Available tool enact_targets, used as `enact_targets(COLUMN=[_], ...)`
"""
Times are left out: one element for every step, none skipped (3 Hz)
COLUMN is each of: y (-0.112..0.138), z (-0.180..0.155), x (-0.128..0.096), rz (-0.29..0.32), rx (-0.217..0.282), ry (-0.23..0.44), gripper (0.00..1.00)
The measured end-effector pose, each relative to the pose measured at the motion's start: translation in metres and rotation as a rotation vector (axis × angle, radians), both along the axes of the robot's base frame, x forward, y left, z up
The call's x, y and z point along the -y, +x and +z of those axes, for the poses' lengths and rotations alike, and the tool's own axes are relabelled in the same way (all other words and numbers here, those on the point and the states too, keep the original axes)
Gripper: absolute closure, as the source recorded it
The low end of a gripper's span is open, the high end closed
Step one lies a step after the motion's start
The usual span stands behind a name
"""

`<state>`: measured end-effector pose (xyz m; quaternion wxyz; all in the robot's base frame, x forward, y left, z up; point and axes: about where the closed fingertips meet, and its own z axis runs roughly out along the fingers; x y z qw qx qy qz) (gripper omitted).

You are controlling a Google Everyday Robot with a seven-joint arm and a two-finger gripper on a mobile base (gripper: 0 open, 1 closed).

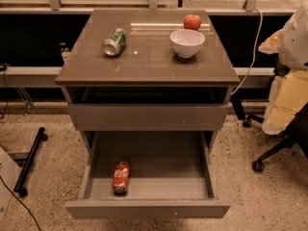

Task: Pick coke can from middle drawer and place on counter

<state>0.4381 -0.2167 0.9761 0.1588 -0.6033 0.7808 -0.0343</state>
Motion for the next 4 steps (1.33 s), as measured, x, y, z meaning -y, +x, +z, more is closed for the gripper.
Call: enact_targets(y=[0.001, 0.008, 0.027, 0.051], z=[-0.001, -0.014, -0.046, -0.087], x=[-0.002, -0.021, -0.046, -0.073], rz=[-0.008, -0.088, -0.199, -0.314], rx=[0.0, -0.007, -0.049, -0.124], ry=[0.008, 0.085, 0.16, 0.235], gripper=[0.0, 0.0, 0.0, 0.0])
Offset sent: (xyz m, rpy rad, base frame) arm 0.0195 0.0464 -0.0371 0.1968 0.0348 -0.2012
